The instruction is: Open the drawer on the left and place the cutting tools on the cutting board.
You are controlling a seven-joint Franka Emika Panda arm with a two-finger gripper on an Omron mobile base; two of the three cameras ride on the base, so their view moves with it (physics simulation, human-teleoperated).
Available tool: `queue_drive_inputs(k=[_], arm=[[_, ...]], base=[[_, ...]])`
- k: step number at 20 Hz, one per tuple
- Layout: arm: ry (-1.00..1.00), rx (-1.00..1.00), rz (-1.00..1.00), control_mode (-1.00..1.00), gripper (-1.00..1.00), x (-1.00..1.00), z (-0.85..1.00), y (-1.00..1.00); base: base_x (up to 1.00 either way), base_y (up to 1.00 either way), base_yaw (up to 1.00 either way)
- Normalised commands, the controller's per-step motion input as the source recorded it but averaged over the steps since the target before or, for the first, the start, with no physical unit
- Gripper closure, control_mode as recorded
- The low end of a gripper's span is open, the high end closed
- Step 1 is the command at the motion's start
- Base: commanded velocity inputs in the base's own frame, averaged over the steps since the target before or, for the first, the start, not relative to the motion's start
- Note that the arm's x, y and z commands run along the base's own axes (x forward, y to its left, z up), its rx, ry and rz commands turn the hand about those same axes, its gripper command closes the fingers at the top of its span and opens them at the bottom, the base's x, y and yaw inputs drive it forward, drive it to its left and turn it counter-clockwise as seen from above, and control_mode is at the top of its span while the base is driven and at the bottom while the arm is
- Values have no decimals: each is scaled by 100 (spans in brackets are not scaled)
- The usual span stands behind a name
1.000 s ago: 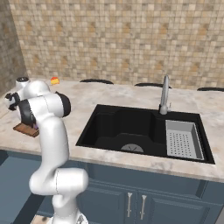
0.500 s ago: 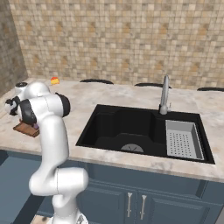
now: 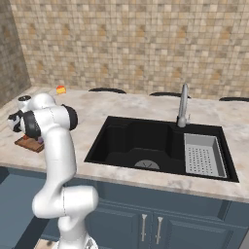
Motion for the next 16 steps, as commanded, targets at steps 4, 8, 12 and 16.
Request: queue_drive_inputs(k=[4, 8, 12, 16], arm=[[0, 0, 1, -100, -100, 18, -3, 7], [1, 0, 0, -100, -100, 11, 0, 0], [7, 0, 0, -100, -100, 11, 0, 0], [-1, 1, 0, -100, -100, -29, 55, 1]], base=[[0, 0, 0], [0, 0, 0], [0, 0, 0], [0, 0, 0]])
